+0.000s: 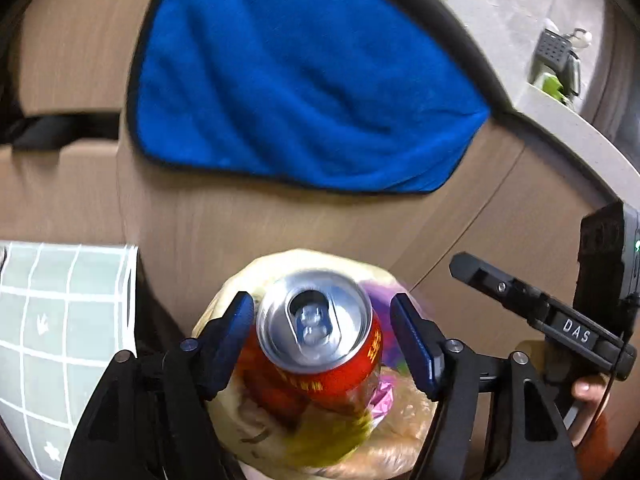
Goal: Collect trash
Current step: 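Move both tools back over the table toward the white tissue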
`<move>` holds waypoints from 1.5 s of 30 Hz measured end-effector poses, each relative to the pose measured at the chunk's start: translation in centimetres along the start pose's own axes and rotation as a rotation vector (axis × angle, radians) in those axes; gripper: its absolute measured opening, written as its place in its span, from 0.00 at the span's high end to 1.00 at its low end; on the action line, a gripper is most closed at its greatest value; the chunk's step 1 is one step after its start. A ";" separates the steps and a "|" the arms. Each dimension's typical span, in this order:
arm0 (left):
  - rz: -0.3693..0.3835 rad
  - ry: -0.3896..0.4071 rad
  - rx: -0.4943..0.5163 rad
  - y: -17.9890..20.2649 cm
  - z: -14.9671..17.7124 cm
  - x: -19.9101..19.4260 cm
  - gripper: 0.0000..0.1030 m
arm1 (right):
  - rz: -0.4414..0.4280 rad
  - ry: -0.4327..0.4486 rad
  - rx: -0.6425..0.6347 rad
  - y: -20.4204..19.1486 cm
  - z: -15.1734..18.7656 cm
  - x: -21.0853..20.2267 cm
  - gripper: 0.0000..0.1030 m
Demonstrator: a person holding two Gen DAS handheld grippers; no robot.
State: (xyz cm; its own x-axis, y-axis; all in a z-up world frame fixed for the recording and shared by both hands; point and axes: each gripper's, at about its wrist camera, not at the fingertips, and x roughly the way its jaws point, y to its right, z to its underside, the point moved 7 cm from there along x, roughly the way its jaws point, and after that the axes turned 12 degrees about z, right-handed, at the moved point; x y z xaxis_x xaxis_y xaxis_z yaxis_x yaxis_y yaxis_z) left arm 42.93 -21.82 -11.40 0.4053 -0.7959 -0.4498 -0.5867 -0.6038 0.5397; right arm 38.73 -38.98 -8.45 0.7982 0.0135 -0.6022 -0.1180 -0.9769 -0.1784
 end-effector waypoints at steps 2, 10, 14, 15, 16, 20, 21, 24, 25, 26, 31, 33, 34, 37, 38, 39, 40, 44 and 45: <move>0.017 0.002 -0.045 -0.7 0.1 -0.3 0.30 | -0.016 -0.012 0.011 0.1 0.8 0.4 0.63; -0.014 0.060 -0.079 -1.5 -0.8 -3.9 0.30 | -0.003 -0.002 0.027 -0.3 1.4 -0.3 0.61; -0.106 0.106 -0.060 -2.3 -0.4 -7.9 0.30 | 0.001 0.020 0.015 -0.9 1.4 -2.0 0.61; -0.144 0.120 -0.047 -2.6 -0.2 -9.3 0.30 | 0.001 0.027 0.010 -1.2 1.5 -2.4 0.61; -0.162 0.128 -0.040 -3.0 0.1 -10.2 0.30 | 0.001 0.037 0.002 -1.6 1.5 -3.0 0.61; -0.272 0.177 0.021 -4.4 0.7 -15.6 0.30 | -0.006 0.080 -0.050 -4.1 1.5 -4.9 0.61; -0.288 0.184 0.028 -4.9 0.9 -16.7 0.30 | -0.008 0.091 -0.064 -4.9 1.5 -5.3 0.61; -0.375 0.212 0.048 -7.1 1.7 -21.1 0.30 | -0.008 0.126 -0.105 -7.5 1.5 -6.2 0.61; -0.391 0.214 0.044 -7.8 1.9 -22.1 0.30 | -0.019 0.135 -0.115 -8.6 1.6 -6.5 0.61; -0.418 0.221 0.033 -8.9 2.2 -23.6 0.30 | -0.028 0.138 -0.118 -9.4 1.6 -6.6 0.61; -0.472 0.241 -0.067 -13.7 3.9 -28.2 0.30 | -0.117 0.095 -0.153 -14.6 2.6 -5.5 0.61; -0.462 0.224 -0.112 -15.7 4.6 -29.0 0.30 | -0.140 0.067 -0.169 -16.8 3.4 -4.8 0.61; -0.464 0.213 -0.124 -16.5 4.9 -29.3 0.30 | -0.158 0.048 -0.172 -18.1 3.9 -4.3 0.61; -0.494 0.211 -0.127 -18.0 5.7 -30.3 0.30 | -0.187 0.007 -0.194 -21.3 5.3 -3.3 0.61; -0.502 0.211 -0.126 -18.3 5.9 -30.5 0.30 | -0.186 -0.004 -0.212 -22.4 5.8 -2.9 0.61; -0.506 0.214 -0.127 -18.6 6.1 -30.9 0.30 | -0.186 -0.014 -0.228 -23.4 6.2 -2.6 0.61; -0.512 0.223 -0.132 -19.1 6.5 -31.6 0.30 | -0.188 -0.028 -0.244 -24.5 6.6 -2.2 0.61; -0.500 0.243 -0.175 -20.7 7.7 -33.6 0.30 | -0.204 -0.079 -0.295 -28.2 7.6 -1.1 0.61; -0.474 0.241 -0.186 -20.9 8.0 -33.8 0.30 | -0.209 -0.084 -0.304 -29.3 7.7 -0.9 0.61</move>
State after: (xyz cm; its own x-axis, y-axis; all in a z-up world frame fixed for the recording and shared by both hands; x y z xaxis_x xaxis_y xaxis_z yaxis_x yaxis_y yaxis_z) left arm 35.90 18.06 -13.14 0.7557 -0.4105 -0.5103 -0.1769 -0.8781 0.4445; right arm 36.94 -8.72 -8.66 0.7335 0.2249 -0.6414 0.2335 -0.9696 -0.0729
